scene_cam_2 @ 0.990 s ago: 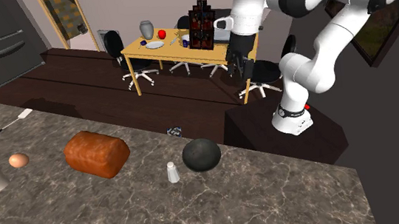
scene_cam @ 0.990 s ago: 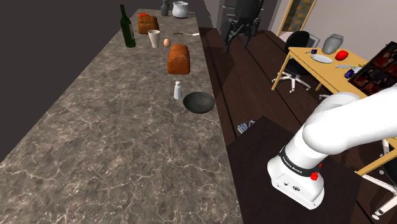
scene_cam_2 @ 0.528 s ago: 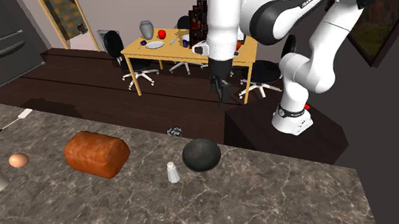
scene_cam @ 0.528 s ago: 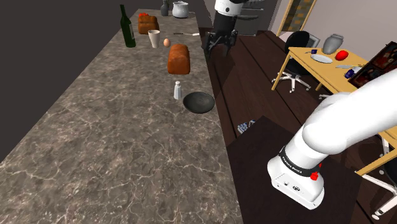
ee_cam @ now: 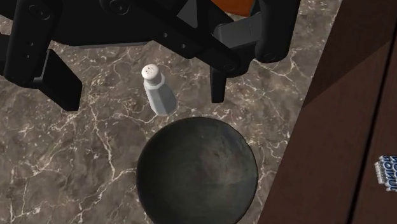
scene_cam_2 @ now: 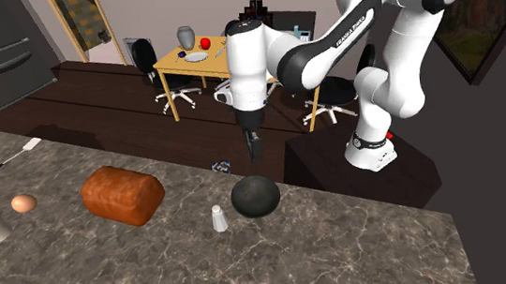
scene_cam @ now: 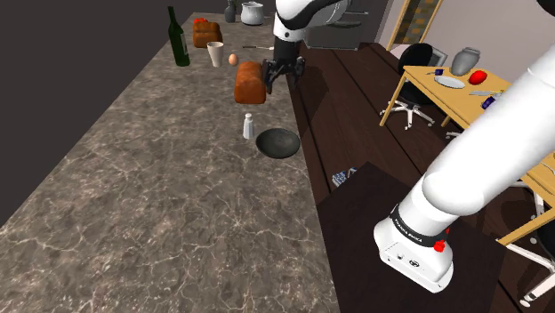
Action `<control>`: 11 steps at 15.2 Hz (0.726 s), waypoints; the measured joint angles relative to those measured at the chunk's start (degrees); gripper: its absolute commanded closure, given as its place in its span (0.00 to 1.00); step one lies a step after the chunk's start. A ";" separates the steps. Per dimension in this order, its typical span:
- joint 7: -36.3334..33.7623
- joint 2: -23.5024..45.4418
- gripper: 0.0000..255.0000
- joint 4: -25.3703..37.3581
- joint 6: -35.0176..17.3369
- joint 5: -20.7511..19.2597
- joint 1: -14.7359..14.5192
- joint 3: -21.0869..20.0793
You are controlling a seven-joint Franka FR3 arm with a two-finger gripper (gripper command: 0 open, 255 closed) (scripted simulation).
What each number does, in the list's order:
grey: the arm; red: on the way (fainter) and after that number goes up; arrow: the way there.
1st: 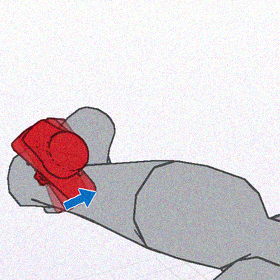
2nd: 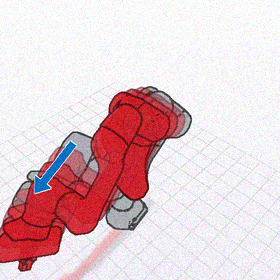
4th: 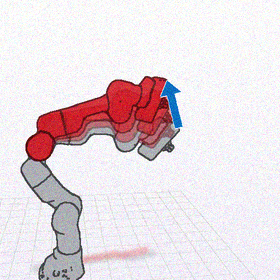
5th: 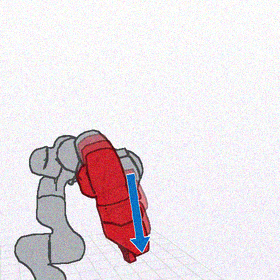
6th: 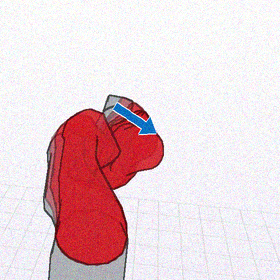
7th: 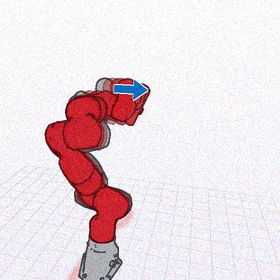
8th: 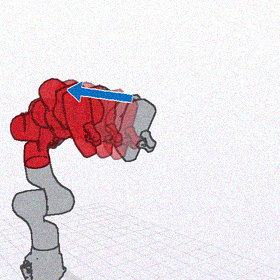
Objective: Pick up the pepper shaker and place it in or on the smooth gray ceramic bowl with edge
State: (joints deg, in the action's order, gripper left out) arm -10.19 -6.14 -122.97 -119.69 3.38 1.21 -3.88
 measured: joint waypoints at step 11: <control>-1.71 25.68 0.00 19.83 -3.54 -0.55 -0.58 -0.23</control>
State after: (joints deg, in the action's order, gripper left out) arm -11.89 19.53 -103.14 -123.23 2.82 0.63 -4.11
